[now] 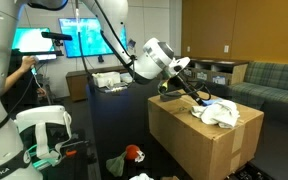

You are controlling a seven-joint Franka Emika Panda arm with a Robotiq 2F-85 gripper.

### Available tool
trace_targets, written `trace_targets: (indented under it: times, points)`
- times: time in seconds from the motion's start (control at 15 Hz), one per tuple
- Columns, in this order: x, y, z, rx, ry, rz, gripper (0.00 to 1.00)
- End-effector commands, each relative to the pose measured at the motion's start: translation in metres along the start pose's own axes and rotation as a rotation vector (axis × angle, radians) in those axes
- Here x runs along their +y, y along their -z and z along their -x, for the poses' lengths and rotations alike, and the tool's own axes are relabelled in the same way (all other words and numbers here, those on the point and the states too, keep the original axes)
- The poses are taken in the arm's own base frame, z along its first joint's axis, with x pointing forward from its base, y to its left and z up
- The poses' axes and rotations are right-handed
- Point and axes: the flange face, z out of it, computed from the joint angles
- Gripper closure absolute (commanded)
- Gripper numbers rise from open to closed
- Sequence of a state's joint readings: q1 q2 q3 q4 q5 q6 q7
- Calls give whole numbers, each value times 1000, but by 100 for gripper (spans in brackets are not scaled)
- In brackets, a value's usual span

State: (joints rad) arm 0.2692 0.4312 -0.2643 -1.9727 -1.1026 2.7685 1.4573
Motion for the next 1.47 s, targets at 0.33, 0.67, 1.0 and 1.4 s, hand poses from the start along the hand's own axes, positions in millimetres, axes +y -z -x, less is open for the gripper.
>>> trace_targets:
  times: [0.33,0.67,1.0,1.4]
  points:
    - [-8,-94,19,9,-109,126,0]
    - [1,-106,19,-3,-113,171,41]
    - [6,-70,16,-30,-73,118,79]
    - [30,-19,10,-14,-103,129,100]
